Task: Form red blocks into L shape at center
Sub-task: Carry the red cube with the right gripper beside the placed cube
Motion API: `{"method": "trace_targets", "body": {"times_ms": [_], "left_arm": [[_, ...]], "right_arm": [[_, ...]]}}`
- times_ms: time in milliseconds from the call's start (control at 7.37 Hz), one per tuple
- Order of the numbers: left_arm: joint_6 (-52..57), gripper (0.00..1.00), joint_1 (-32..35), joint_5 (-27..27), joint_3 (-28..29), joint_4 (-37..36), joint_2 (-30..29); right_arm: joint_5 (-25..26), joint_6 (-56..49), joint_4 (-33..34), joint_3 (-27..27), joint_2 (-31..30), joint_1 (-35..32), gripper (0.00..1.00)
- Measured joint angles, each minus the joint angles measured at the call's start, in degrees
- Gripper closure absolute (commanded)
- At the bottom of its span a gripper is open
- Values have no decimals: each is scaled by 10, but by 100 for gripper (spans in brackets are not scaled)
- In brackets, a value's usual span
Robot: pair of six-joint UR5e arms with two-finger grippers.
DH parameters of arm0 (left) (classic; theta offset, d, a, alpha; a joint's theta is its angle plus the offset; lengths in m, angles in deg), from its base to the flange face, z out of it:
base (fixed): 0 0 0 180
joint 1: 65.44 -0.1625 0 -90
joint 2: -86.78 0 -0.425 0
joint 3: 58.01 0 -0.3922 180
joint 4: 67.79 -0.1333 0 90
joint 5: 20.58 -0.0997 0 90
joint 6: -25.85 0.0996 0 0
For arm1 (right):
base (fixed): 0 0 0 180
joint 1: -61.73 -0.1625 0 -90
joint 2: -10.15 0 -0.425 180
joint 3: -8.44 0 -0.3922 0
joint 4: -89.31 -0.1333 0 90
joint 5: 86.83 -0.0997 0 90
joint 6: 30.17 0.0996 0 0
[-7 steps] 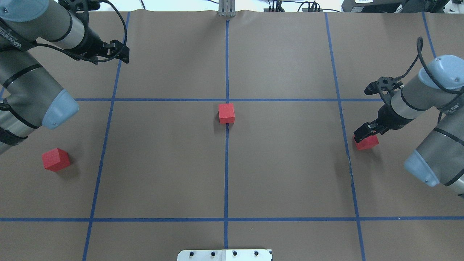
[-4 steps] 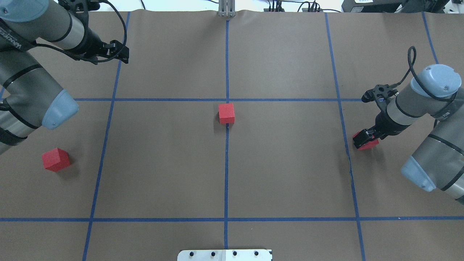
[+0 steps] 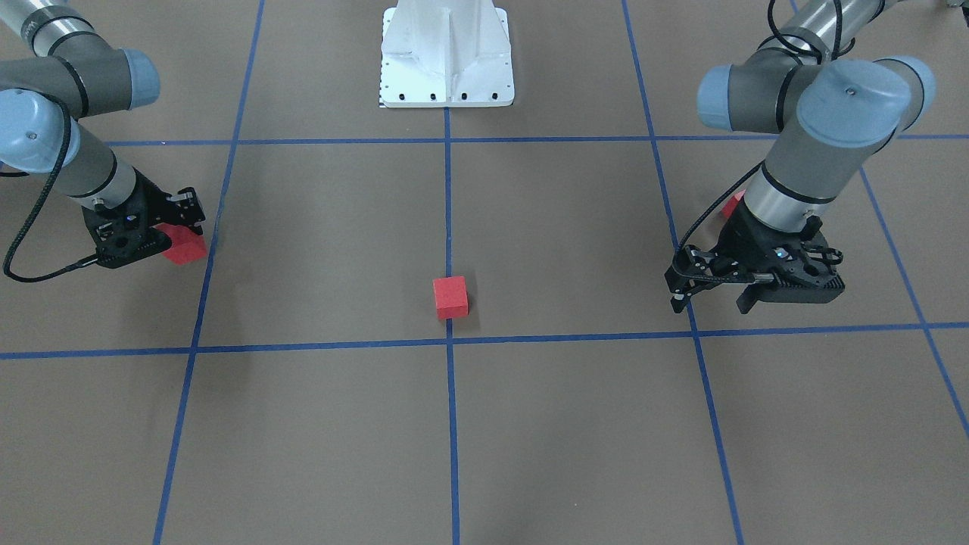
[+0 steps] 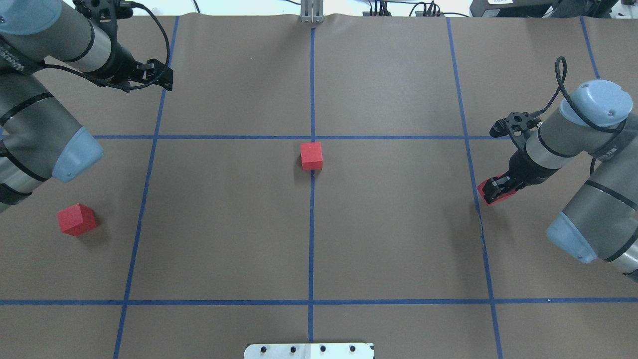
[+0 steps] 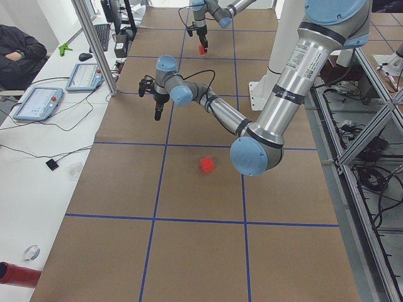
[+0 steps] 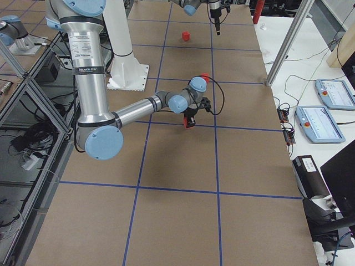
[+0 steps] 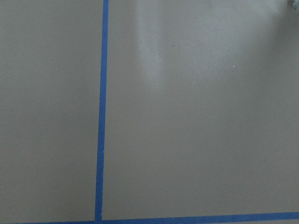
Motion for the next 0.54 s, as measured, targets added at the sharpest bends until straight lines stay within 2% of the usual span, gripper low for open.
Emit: {"method": "trace_targets", "body": {"times_ms": [271,407,543], "left_arm": [[25,1,6,1,-9,32,41],[44,1,16,7,-12,41,59],[66,1,33,23,-13,45,74]], "right_arm": [[-5,12,168,-36,112,14,100],[-3,51,217,-37,168,41,100],[1,110,236,-28,219,73,100]]}}
